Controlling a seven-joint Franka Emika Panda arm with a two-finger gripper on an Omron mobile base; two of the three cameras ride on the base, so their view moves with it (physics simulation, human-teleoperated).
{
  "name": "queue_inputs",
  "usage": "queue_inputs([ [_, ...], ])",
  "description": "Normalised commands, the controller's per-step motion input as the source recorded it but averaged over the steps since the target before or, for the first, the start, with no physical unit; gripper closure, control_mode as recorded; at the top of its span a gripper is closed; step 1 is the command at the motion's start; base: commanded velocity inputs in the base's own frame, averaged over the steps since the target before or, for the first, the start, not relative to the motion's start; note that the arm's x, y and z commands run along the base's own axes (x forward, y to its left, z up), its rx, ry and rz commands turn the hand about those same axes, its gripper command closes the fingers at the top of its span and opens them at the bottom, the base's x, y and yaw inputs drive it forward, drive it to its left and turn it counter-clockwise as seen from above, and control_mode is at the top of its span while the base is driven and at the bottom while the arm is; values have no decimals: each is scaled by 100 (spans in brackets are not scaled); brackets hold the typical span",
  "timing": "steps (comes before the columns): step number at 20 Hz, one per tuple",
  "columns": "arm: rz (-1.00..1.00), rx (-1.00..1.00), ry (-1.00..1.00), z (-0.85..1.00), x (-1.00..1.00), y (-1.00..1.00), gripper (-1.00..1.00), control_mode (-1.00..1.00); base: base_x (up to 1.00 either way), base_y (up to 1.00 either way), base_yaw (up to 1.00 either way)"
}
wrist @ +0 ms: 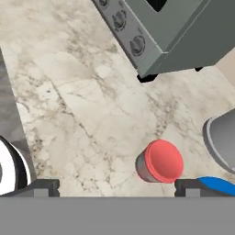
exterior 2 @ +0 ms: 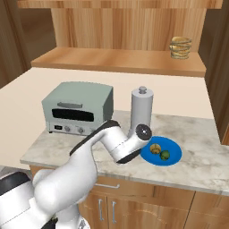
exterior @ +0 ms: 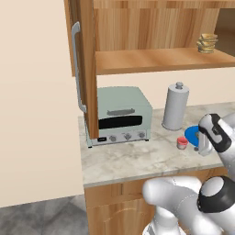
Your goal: Pick the avocado and bread from the counter and place them on the plate. Then pick the jam from the cabinet and place it next to the plate. Lastly close the cabinet door.
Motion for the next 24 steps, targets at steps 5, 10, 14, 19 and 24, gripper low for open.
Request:
queue_inputs([
  [5,19,-1,0,38,-21,26,-100,-100,0,0,0],
  [10,24,0,-12,33,-23,33,-100,-100,0,0,0],
  [14,24,-1,-18,26,-21,34,-100,-100,0,0,0],
  [19,26,-6,-17,28,-18,34,-100,-100,0,0,0],
  [24,30,-6,-8,27,-22,34,-100,-100,0,0,0],
])
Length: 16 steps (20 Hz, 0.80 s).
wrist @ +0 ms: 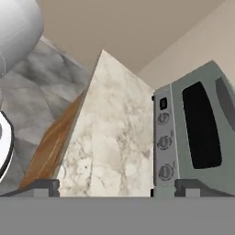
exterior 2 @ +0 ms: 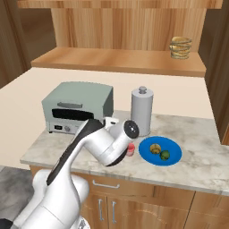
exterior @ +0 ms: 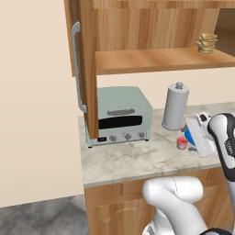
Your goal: Pick the avocado and bread from the counter and place them on the plate. Then pick the jam from the cabinet and place it next to the plate. Lastly close the cabinet door.
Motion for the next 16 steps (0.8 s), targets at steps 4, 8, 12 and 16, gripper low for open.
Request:
queue_inputs([
  [4,24,-10,-10,24,-22,33,-100,-100,0,0,0],
  [8,16,-11,-11,22,-22,36,-100,-100,0,0,0],
  [12,5,-5,-8,21,-24,34,-100,-100,0,0,0],
  [16,1,0,-2,22,-25,35,-100,-100,0,0,0],
])
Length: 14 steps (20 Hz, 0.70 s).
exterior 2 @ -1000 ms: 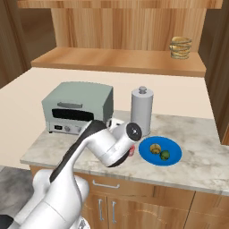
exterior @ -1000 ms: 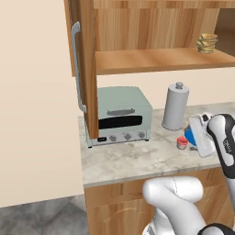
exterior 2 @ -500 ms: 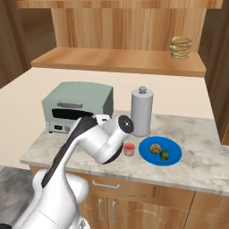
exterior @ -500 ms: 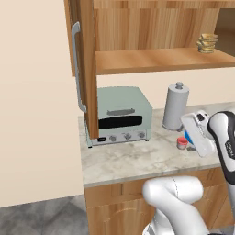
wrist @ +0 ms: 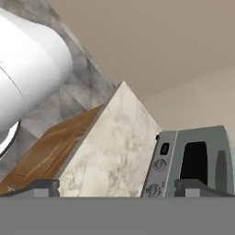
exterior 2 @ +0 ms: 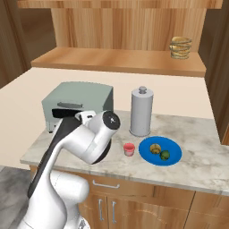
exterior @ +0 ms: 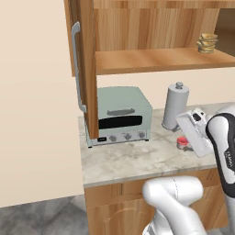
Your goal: Pick the avocado and bread from the counter and place them on the plate. Then pick the jam from the cabinet and place it next to the plate. Lastly close the cabinet door.
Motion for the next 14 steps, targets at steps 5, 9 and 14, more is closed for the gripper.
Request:
queue_inputs([
  [5,17,0,0,23,-21,40,-100,-100,0,0,0],
  [9,21,0,0,21,-22,40,-100,-100,0,0,0],
  [14,20,0,-3,23,-25,36,-100,-100,0,0,0],
])
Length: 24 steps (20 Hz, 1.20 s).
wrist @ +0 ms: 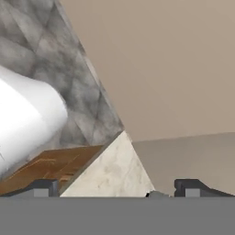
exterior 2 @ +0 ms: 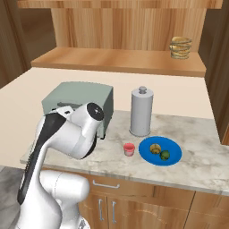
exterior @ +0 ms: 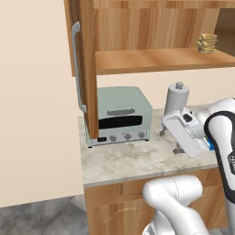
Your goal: Pick the avocado and bread from the counter and place them on the plate. Then pick the jam from the cabinet and place it next to the plate. Lastly close the cabinet door.
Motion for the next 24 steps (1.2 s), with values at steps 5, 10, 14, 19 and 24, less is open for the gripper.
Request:
queue_inputs([
  [5,4,1,-9,25,-37,24,-100,-100,0,0,0],
  [10,-1,3,-6,24,-39,23,-100,-100,0,0,0],
  [14,-5,7,-2,24,-38,26,-100,-100,0,0,0],
  [19,-7,6,0,24,-38,26,-100,-100,0,0,0],
  [24,-17,2,-7,18,-43,25,-100,-100,0,0,0],
])
